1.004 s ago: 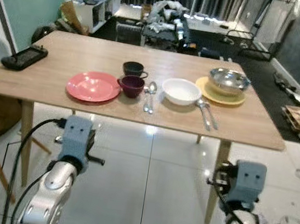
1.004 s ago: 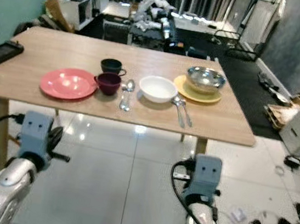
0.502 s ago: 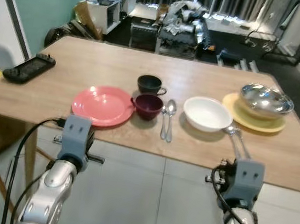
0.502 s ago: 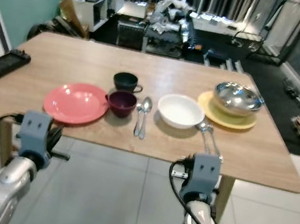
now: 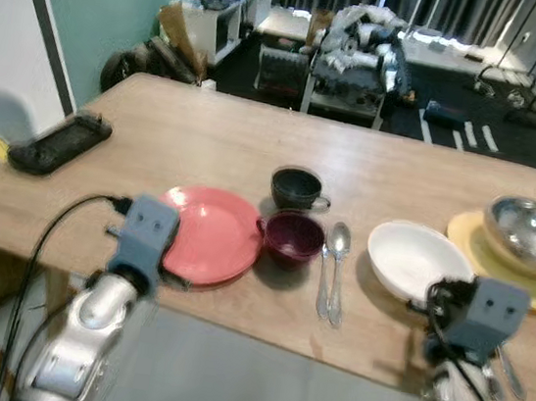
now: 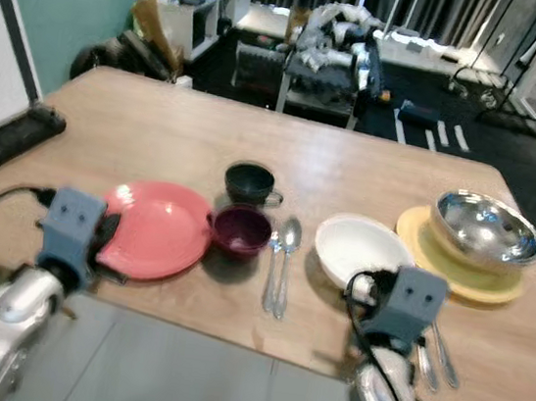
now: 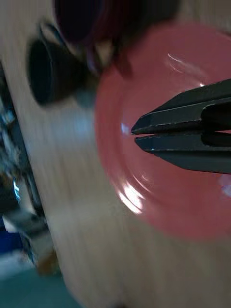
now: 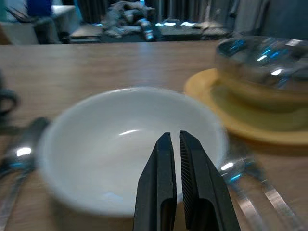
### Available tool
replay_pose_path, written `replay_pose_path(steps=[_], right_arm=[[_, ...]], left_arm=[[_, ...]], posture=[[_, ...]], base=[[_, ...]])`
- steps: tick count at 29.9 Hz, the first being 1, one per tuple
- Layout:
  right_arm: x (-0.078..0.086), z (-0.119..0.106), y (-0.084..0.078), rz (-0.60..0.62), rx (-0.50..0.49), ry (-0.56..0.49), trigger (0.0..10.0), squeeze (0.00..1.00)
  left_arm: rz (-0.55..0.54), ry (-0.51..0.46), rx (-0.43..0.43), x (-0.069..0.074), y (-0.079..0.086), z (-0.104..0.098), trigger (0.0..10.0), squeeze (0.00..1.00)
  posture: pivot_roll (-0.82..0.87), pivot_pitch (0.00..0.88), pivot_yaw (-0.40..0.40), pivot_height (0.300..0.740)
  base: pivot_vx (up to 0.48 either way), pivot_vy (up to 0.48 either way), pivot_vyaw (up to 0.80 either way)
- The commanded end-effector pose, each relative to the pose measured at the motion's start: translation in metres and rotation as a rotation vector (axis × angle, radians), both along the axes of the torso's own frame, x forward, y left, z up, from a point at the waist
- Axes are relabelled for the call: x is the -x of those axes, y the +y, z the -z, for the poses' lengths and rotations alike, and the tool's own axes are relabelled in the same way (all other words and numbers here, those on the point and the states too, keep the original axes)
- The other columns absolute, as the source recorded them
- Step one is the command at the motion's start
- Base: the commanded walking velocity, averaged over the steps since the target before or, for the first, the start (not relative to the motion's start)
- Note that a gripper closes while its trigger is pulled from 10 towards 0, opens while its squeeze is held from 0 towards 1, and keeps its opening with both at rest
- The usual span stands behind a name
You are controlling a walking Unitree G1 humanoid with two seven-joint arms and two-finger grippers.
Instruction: Setting the table
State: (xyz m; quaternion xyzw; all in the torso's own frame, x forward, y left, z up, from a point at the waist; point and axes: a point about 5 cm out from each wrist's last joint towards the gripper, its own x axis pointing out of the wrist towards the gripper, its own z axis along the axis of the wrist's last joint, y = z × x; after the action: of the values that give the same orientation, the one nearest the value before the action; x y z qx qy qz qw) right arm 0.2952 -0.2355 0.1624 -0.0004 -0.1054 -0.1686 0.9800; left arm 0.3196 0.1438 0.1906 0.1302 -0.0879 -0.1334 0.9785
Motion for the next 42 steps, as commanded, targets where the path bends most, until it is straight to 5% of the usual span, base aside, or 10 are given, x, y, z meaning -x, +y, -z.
replay_pose_path(steps=[1,7,13,23,24,25,26,36,37,42], right_arm=[[0.001,0.003,-0.001,0.01,-0.007,0.014,10.0,0.0],[-0.001,0.001,-0.001,-0.019,0.108,0.042,10.0,0.0],[-0.007,-0.005,0.004,-0.124,0.212,0.089,10.0,0.0],[-0.016,0.01,-0.004,-0.159,0.144,0.227,10.0,0.0],[-0.017,0.011,-0.004,-0.168,0.134,0.235,10.0,0.49],[-0.018,0.011,-0.004,-0.173,0.129,0.242,10.0,0.49],[-0.019,0.012,-0.005,-0.175,0.103,0.254,10.0,1.0],[-0.03,0.003,-0.024,-0.08,0.033,0.276,10.0,1.0],[-0.03,0.0,-0.028,-0.063,0.035,0.26,10.0,0.0],[-0.028,0.0,-0.039,-0.007,0.049,0.28,10.0,0.0]], left_arm=[[-0.004,0.017,-0.038,0.003,0.004,0.003,10.0,0.0],[0.057,0.014,-0.049,0.003,0.004,-0.005,10.0,0.0],[0.294,0.078,-0.09,0.011,0.003,-0.013,10.0,0.0],[0.395,0.135,-0.195,0.006,0.006,-0.006,10.0,0.0],[0.404,0.138,-0.199,0.006,0.005,-0.006,10.0,0.0],[0.408,0.14,-0.202,0.006,0.004,-0.006,10.0,0.0],[0.412,0.138,-0.204,0.005,0.003,-0.007,10.0,0.0],[0.516,0.102,-0.241,0.002,-0.012,-0.02,10.0,0.0],[0.559,0.093,-0.259,0.002,-0.014,-0.026,10.0,0.0],[0.675,0.102,-0.298,0.002,-0.017,-0.034,10.0,0.0]], posture=[[0.11,0.072,0.068,0.74],[0.12,0.07,0.065,0.74],[0.12,0.067,0.056,0.74],[0.12,0.073,0.046,0.74],[0.12,0.077,0.047,0.74],[0.12,0.077,0.047,0.74],[0.12,0.08,0.044,0.74],[0.11,0.09,0.034,0.74],[0.11,0.094,0.032,0.74],[0.11,0.1,0.03,0.74]], base=[[0.0,0.0,0.0],[0.0,0.0,0.0],[0.0,0.0,0.0],[0.0,0.0,0.0],[0.0,0.0,0.0],[0.0,0.0,0.0],[0.0,0.0,0.0],[0.0,0.0,0.0],[0.0,0.0,0.0],[0.0,0.0,0.0]])
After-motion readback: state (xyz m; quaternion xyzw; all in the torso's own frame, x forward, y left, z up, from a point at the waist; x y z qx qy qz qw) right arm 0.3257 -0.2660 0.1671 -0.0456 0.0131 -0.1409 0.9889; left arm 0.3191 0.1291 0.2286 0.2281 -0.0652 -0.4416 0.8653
